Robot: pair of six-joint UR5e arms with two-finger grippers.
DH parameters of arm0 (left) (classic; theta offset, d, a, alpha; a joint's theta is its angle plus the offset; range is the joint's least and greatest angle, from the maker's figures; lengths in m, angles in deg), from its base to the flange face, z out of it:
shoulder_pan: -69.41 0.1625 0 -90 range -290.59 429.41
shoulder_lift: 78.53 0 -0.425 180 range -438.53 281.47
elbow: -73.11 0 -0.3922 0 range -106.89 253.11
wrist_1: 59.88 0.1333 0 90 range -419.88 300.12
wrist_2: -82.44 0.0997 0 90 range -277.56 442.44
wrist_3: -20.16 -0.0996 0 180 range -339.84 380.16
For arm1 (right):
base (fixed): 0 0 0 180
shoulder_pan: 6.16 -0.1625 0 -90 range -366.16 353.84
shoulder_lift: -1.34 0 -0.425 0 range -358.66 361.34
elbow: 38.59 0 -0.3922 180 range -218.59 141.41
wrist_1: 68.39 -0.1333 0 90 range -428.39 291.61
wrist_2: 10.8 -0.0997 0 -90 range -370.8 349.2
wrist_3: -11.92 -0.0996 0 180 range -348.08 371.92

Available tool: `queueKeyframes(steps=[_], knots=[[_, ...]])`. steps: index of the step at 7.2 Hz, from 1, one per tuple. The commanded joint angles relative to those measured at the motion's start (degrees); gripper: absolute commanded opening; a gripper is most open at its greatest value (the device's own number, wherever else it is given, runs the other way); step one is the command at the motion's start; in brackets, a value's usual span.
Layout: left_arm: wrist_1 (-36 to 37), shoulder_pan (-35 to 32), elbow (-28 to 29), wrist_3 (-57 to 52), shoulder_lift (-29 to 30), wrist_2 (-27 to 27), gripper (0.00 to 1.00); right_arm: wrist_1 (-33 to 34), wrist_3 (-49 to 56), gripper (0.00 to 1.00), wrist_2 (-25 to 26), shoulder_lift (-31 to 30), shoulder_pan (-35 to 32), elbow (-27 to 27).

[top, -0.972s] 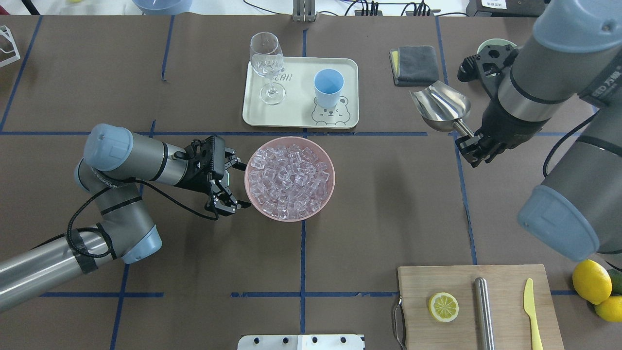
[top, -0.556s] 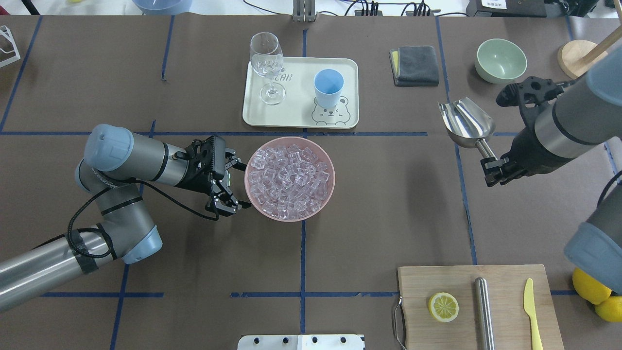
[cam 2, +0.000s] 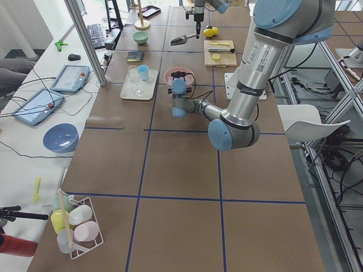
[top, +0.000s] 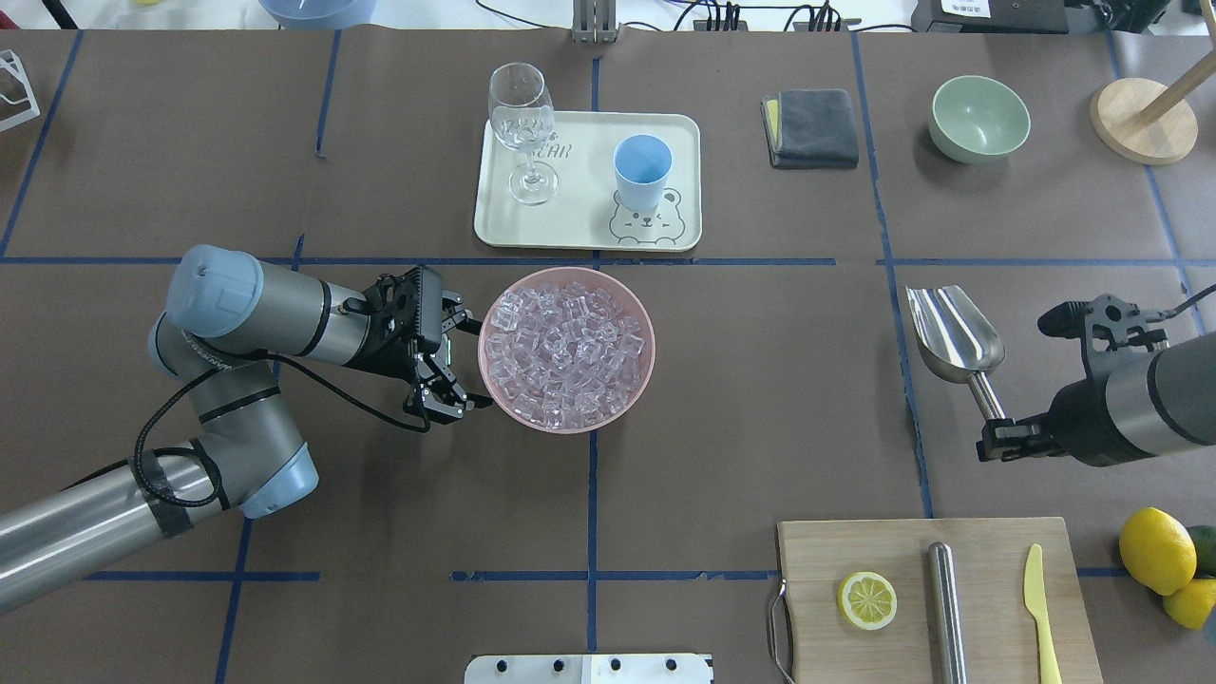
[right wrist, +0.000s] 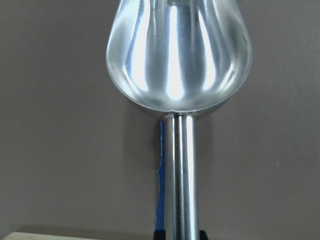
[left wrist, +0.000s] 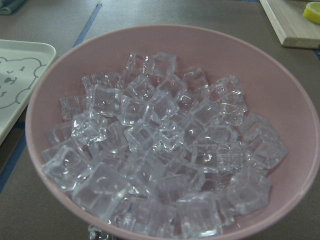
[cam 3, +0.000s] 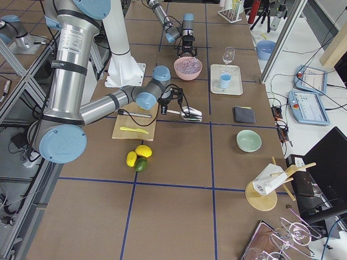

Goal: Put ice in cup with scoop
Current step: 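Carry the empty scoop back and lower it onto the table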

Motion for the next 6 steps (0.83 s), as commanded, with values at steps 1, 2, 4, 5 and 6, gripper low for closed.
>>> queueKeyframes(steps=[1, 2, 4, 5, 6], knots=[[0.0, 0.4, 0.0, 0.0, 0.0, 0.7, 1.0, -3.4, -8.3, 0.0, 9.9, -2.0, 8.2, -1.0], [0.1, 0.4, 0.0, 0.0, 0.0, 0.7, 1.0, -3.5, -10.1, 0.0, 13.0, -2.0, 10.6, -1.0], [0.0, 0.4, 0.0, 0.0, 0.0, 0.7, 1.0, -3.5, -12.0, 0.0, 16.1, -2.3, 12.5, -1.5], [0.1, 0.4, 0.0, 0.0, 0.0, 0.8, 1.0, -3.5, -12.9, 0.0, 17.6, -2.2, 13.4, -1.8], [0.1, 0.4, 0.0, 0.0, 0.0, 0.7, 1.0, -3.5, -13.0, 0.0, 18.0, -2.2, 14.0, -1.9]])
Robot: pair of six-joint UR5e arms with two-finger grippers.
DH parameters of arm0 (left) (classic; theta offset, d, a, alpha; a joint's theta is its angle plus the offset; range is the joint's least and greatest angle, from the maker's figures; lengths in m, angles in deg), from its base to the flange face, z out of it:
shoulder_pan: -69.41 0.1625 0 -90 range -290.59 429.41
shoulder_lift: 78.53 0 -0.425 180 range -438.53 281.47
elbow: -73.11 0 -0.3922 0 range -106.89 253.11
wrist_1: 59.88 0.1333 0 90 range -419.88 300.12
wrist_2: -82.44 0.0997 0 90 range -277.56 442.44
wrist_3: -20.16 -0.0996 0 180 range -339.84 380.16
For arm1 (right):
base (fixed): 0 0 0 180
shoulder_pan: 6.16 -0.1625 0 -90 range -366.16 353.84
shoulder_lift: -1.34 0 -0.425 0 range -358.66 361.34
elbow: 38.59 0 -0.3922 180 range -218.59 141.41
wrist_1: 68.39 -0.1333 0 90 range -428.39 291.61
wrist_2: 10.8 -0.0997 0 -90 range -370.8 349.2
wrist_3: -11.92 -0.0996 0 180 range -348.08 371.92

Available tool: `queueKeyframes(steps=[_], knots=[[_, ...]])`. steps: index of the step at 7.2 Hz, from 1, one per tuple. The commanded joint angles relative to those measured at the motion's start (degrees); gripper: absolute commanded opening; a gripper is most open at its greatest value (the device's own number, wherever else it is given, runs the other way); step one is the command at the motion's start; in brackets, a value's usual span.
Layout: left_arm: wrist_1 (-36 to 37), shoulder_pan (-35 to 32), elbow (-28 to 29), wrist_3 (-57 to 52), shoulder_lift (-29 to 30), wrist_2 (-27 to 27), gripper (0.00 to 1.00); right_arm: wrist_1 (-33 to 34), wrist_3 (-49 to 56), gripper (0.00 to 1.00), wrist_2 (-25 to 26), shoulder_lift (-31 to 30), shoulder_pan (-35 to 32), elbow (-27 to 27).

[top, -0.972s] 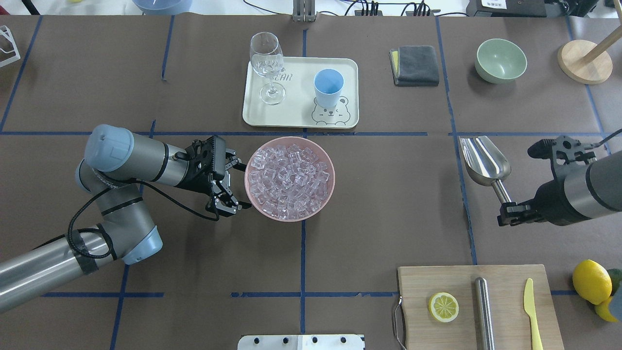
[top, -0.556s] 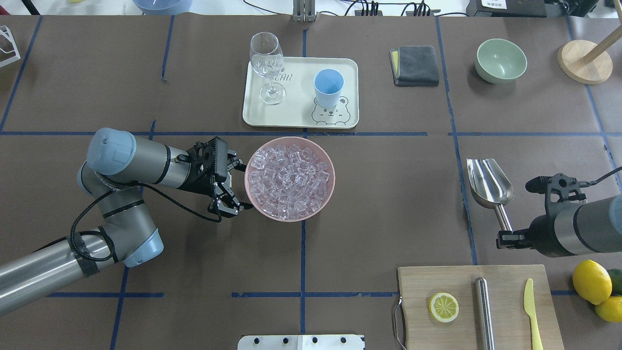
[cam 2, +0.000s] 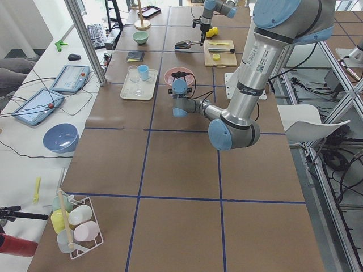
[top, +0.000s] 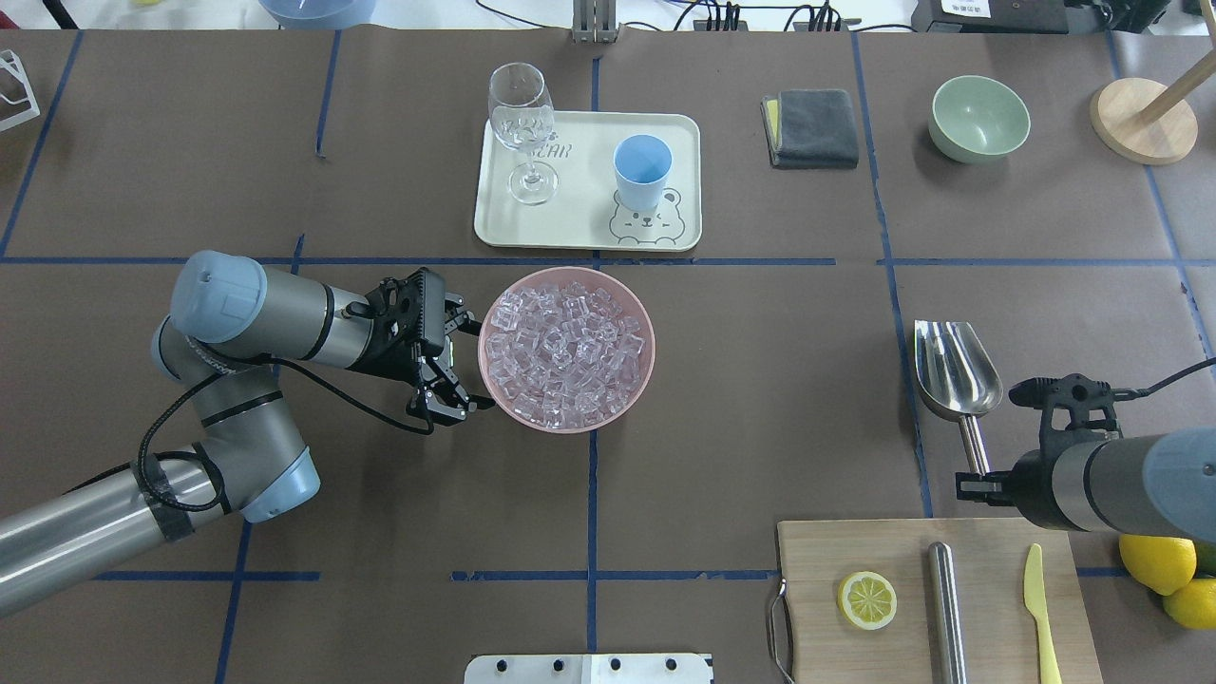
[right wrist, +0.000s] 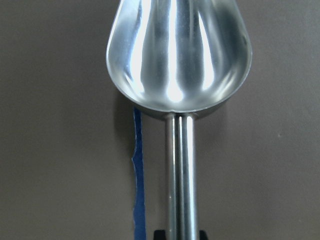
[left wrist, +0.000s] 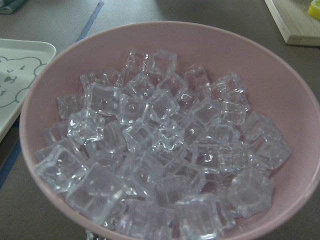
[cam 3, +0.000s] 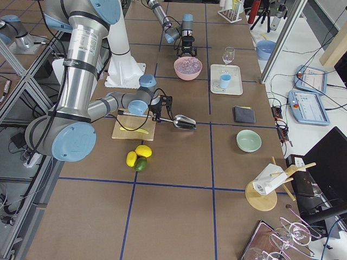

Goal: Put ice in cup with scoop

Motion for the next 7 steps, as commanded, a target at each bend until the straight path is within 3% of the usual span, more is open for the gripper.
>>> queueKeyframes(steps=[1, 3, 4, 7], knots=[[0.0, 0.1, 0.0, 0.0, 0.0, 0.0, 1.0, 0.0, -0.7, 0.0, 1.4, 0.0, 1.5, -0.8], [0.0, 0.1, 0.0, 0.0, 0.0, 0.0, 1.0, 0.0, 0.0, 0.03, 2.5, 0.5, 2.6, -1.5], [0.0, 0.1, 0.1, 0.0, -0.1, 0.0, 1.0, 0.0, 0.0, 0.97, 2.6, 0.6, 2.8, -1.5], [-0.1, 0.2, 0.0, 0.0, 0.0, 0.0, 1.0, 0.0, 0.1, 1.0, 2.5, 1.0, 2.9, -1.1]])
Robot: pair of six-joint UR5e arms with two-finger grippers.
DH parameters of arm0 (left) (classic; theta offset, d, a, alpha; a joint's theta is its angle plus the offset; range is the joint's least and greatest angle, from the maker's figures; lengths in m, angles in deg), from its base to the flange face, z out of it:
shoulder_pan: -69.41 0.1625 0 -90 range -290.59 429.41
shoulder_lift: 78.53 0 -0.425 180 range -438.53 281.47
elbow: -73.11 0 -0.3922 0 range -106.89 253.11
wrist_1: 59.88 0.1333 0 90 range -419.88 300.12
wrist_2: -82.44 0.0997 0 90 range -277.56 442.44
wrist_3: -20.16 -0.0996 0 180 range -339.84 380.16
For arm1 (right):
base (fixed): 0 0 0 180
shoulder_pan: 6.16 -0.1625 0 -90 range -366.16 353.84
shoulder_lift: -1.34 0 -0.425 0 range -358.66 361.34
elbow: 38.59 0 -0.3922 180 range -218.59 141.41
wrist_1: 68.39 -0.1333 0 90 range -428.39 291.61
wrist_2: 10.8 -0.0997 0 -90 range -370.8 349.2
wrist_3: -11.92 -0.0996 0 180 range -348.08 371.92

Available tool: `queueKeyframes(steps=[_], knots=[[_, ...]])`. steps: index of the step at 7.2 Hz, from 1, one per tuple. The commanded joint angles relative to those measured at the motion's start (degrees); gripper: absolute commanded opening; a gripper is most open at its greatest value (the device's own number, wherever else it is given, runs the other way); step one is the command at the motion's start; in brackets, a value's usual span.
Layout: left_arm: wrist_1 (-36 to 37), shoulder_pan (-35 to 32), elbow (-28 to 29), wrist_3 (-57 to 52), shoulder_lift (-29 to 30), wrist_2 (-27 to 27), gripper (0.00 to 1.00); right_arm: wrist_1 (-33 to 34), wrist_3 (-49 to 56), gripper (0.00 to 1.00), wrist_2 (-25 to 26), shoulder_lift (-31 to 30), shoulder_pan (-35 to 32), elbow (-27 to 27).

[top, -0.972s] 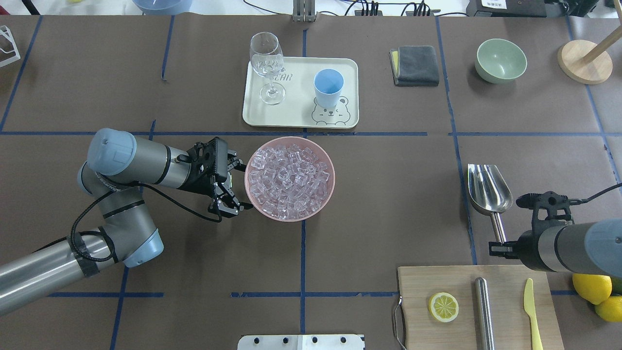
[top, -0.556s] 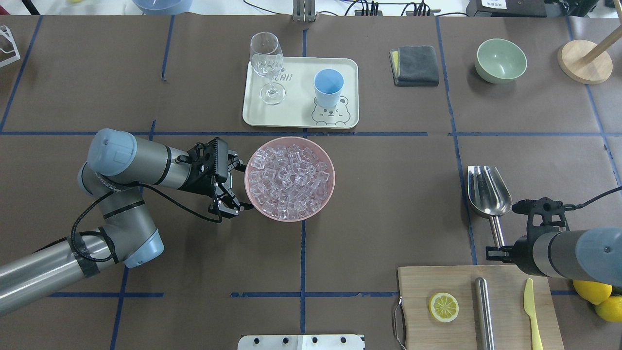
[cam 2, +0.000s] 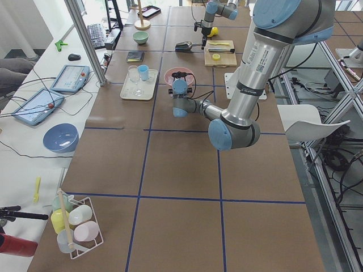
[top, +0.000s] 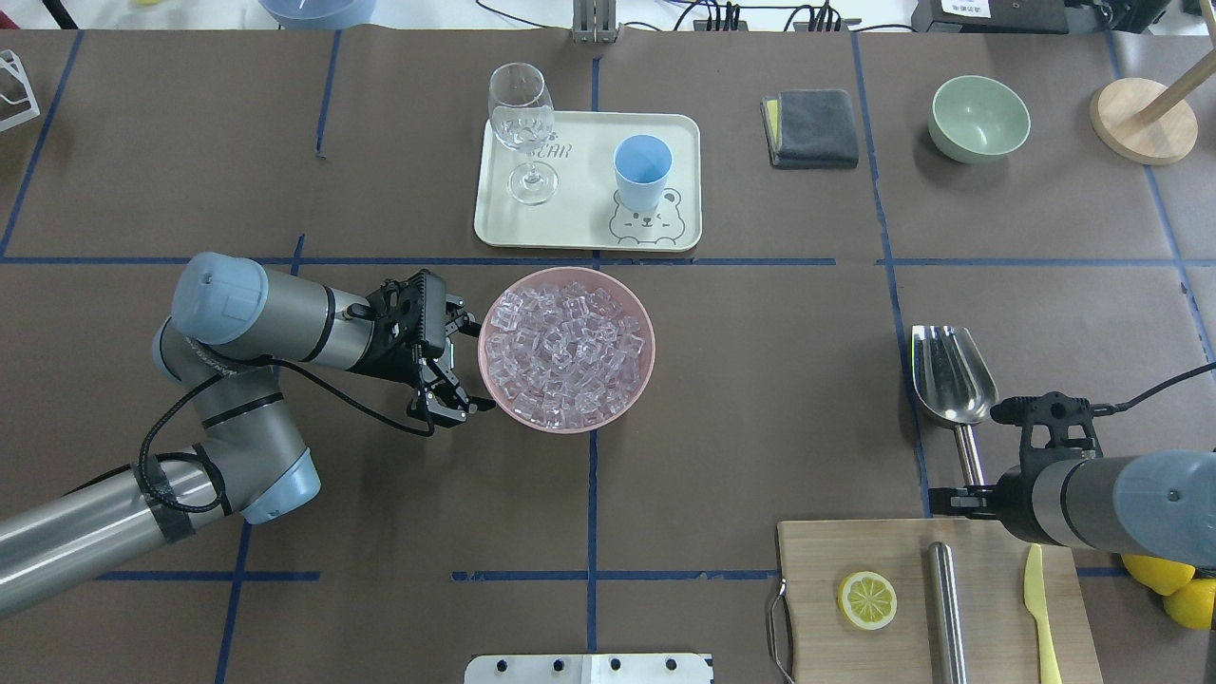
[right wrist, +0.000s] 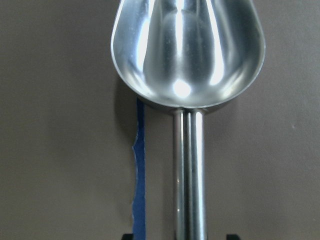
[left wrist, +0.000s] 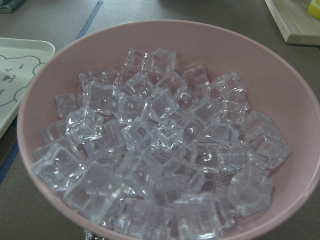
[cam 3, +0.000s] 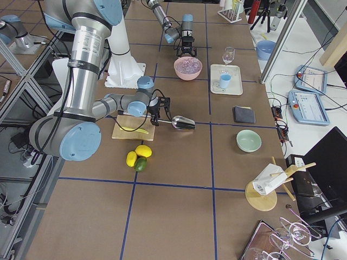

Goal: Put ice in cup with scoop

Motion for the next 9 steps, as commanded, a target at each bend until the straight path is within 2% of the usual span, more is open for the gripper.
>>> queueKeyframes(steps=[1, 2, 4, 7, 9], knots=[[-0.1, 0.0, -0.1, 0.0, 0.0, 0.0, 1.0, 0.1, 0.3, 1.0, -0.5, 0.0, -0.4, 0.5], [-0.1, 0.0, -0.1, 0.0, -0.1, 0.1, 1.0, 0.7, 3.6, 1.0, -1.3, 0.0, -2.0, 0.5], [-0.1, 0.0, -0.1, 0.0, -0.2, 0.0, 1.0, 1.6, 14.7, 1.0, -10.1, 0.2, -11.1, 0.3], [0.1, -1.1, -0.2, 0.1, -0.8, -0.1, 1.0, 10.7, 41.1, 1.0, -23.3, 1.1, -31.0, -0.1], [0.7, -3.2, -0.5, -0.2, -1.6, -0.7, 1.0, 18.1, 59.0, 1.0, -27.5, 0.4, -41.8, -0.3]])
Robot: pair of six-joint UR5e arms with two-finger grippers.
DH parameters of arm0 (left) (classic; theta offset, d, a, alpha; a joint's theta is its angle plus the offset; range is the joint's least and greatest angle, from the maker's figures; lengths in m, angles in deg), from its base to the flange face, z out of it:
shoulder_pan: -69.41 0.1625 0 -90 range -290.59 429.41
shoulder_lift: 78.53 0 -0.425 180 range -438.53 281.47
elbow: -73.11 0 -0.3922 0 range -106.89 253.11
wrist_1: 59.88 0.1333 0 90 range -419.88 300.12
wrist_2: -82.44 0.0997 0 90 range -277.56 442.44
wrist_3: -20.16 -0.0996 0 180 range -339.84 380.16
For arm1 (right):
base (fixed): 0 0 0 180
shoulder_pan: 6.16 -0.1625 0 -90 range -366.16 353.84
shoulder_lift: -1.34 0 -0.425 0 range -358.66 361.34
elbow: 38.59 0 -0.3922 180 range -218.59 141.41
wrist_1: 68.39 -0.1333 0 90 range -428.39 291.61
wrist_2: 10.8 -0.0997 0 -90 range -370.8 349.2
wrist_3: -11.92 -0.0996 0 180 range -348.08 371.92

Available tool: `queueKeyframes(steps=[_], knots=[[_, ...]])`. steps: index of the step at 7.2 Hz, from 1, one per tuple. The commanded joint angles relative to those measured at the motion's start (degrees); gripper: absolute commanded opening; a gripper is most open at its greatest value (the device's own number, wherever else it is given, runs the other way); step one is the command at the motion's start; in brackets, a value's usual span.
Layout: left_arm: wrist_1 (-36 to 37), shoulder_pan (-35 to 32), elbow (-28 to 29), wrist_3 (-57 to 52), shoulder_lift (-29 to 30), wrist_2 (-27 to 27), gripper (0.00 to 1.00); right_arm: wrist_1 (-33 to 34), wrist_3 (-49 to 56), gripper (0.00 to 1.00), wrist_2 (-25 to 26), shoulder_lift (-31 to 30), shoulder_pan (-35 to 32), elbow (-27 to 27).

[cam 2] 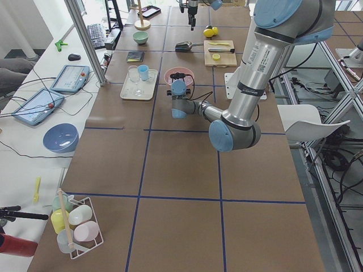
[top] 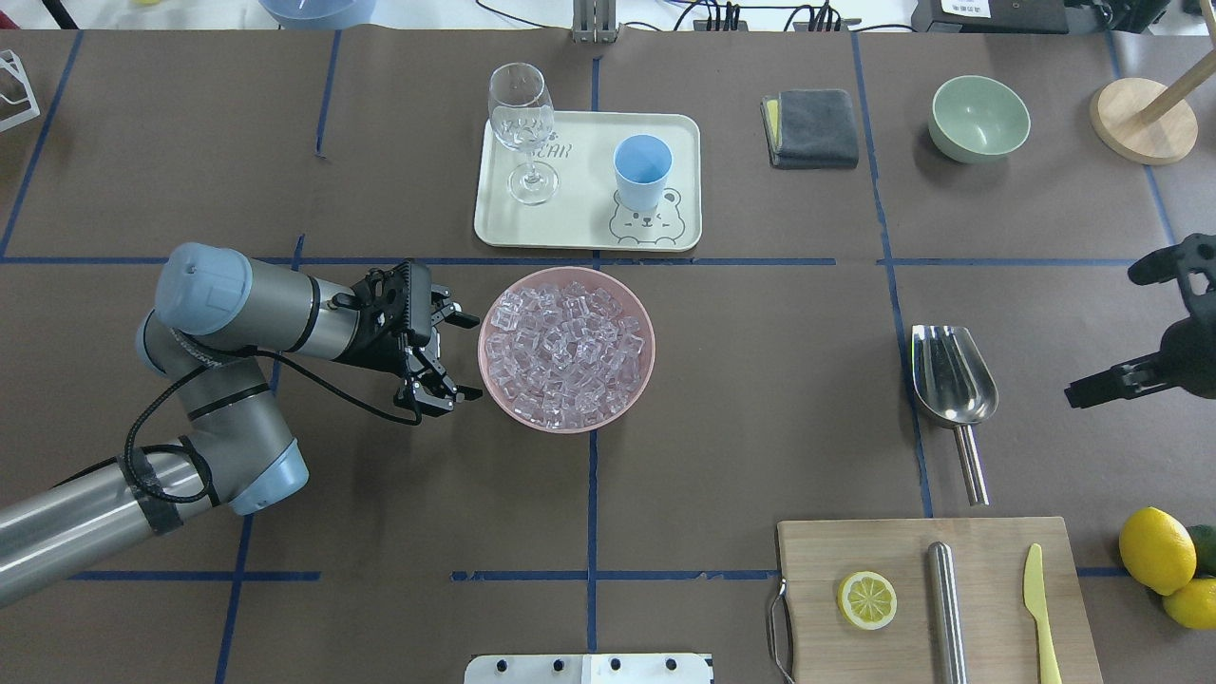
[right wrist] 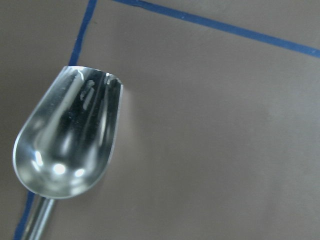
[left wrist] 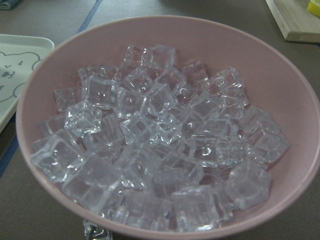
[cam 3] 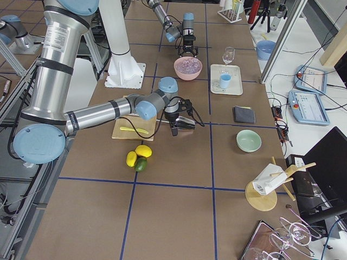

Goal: Put ice in cup with scoop

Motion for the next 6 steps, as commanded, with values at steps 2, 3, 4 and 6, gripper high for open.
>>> queueKeyframes(steps=[2, 3, 4, 6], knots=[[0.5, -4.9, -0.3, -0.4, -2.3, -0.6, 1.0, 9.3, 29.1, 1.0, -7.9, -2.6, -19.6, -3.0], [0.5, -6.3, -0.3, -0.4, -3.7, -0.5, 1.0, 12.4, 35.5, 1.0, -9.6, -3.7, -25.8, -4.6], [0.7, -9.2, -0.3, -0.4, -5.8, -0.4, 1.0, 15.2, 37.0, 1.0, -11.0, -4.5, -30.4, -6.0], [7.4, -18.6, -0.2, -6.3, -9.0, -6.7, 1.0, 18.0, 37.3, 1.0, -11.4, -4.7, -33.9, -5.8]])
